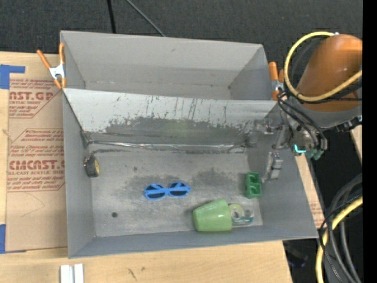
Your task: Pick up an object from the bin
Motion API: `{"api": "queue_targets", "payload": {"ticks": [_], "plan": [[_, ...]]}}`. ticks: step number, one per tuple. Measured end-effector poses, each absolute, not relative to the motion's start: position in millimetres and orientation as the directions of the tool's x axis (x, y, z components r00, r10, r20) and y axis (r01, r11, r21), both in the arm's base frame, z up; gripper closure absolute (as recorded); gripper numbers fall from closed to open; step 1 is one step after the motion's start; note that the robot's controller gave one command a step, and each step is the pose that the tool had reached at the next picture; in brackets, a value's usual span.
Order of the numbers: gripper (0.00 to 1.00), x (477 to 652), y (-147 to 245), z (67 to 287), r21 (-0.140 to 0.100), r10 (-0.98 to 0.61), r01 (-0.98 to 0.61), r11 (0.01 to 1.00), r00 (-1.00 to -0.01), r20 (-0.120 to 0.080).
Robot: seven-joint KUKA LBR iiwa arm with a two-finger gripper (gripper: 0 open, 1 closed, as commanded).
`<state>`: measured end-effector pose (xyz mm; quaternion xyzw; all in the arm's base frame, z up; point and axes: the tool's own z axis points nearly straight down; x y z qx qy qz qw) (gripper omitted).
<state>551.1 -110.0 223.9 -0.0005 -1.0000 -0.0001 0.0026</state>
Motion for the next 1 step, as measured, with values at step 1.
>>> {"api": "queue_targets", "payload": {"ticks": [1], "plan": [[0.0, 513.7, -155.8, 106.2, 0.002, -0.19, -0.19, 0.982, -0.982, 0.006]]}}
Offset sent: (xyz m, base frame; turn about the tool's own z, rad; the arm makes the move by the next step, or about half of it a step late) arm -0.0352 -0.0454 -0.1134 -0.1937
